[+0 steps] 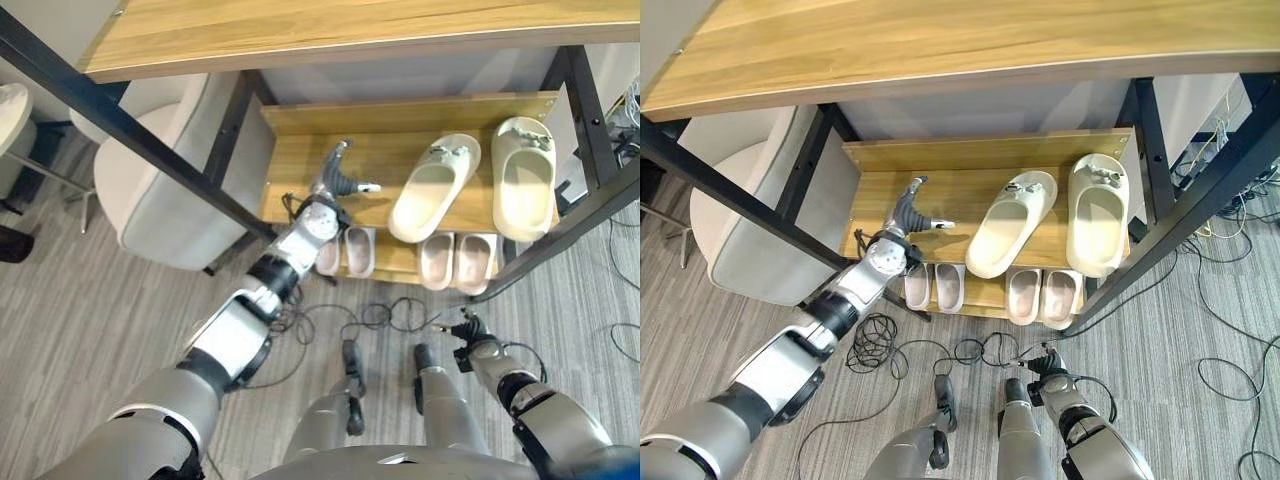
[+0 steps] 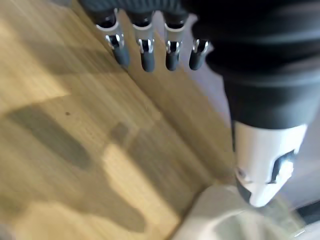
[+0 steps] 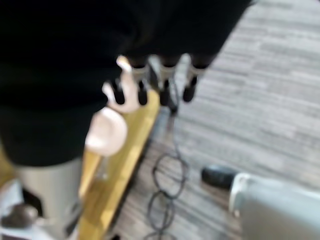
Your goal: Arrange the slippers neatly on the shoe rack.
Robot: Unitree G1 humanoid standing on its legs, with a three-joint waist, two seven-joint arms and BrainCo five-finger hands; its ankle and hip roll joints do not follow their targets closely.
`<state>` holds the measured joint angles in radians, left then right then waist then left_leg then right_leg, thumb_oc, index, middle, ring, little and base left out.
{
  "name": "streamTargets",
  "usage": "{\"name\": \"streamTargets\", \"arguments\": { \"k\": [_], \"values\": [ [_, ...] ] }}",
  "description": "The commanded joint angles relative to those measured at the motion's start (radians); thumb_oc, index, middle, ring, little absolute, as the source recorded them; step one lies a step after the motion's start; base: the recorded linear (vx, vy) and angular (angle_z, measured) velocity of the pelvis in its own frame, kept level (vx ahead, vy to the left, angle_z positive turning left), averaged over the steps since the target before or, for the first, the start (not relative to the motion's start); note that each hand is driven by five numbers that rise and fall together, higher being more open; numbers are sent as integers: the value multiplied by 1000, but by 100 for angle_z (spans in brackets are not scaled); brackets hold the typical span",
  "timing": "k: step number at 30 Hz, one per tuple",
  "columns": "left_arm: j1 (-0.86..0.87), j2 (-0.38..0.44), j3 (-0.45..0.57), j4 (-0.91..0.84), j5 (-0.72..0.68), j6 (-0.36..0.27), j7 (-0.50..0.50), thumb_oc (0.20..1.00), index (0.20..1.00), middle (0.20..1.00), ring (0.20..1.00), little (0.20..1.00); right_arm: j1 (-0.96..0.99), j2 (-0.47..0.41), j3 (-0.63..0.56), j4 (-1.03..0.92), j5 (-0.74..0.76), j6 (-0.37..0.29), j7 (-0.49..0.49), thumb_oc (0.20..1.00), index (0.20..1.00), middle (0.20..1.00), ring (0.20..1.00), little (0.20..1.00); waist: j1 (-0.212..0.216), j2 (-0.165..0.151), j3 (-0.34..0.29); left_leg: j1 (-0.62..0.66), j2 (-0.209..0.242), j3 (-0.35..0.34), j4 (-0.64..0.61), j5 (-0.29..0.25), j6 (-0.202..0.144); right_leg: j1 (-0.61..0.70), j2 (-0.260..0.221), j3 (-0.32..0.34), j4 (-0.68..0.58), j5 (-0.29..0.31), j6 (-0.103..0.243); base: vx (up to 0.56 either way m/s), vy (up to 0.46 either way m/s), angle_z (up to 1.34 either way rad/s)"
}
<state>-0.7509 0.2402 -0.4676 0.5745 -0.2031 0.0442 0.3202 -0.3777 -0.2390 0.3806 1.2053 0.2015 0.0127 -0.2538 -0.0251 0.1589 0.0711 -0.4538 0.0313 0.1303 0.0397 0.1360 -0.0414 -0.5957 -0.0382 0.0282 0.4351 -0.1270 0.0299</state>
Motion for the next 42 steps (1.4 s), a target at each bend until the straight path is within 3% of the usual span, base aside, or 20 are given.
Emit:
{"name": "streamTargets", "arguments": {
  "k": [1, 4, 8, 27, 42],
  "values": [
    [13, 28, 53, -116, -146, -87, -68, 1000, 1000, 1000, 1000, 1000, -3, 1, -19, -37, -18, 1, 11, 1000, 1000, 1000, 1000, 1000, 8, -1, 49, -19, -33, -65, 66, -80, 6, 63, -67, -31, -232, 127, 57, 0, 0, 0],
    [88, 66, 45, -262, -206, -84, -115, 1000, 1000, 1000, 1000, 1000, 8, 13, -26, -58, -33, 11, 20, 1000, 1000, 1000, 1000, 1000, 17, 1, 54, -22, -35, -65, 72, -81, 8, 57, -71, -31, -221, 128, 58, 0, 0, 0],
    [119, 77, 31, -317, -216, -77, -140, 1000, 1000, 1000, 1000, 1000, 14, 24, -22, -66, -41, 16, 25, 1000, 1000, 1000, 1000, 1000, 18, 2, 62, -23, -38, -64, 86, -87, 12, 55, -75, -29, -203, 122, 58, -8, 2, 0],
    [90, -27, -35, -199, -91, -41, -148, 1000, 1000, 1000, 1000, 1000, -16, 15, -5, -61, -46, 16, 17, 1000, 1000, 1000, 1000, 1000, 0, 19, 66, -45, -49, -51, 88, -85, 20, 6, -80, -8, -183, 131, 59, -9, 2, -1],
    [90, -84, -80, -169, -165, -40, -147, 1000, 1000, 1000, 1000, 1000, -25, 6, 7, -62, -36, 18, 14, 1000, 1000, 1000, 1000, 1000, -10, 37, 72, -49, -51, -44, 91, -87, 22, -5, -78, 0, -176, 132, 58, 0, 0, 0]
  ]
}}
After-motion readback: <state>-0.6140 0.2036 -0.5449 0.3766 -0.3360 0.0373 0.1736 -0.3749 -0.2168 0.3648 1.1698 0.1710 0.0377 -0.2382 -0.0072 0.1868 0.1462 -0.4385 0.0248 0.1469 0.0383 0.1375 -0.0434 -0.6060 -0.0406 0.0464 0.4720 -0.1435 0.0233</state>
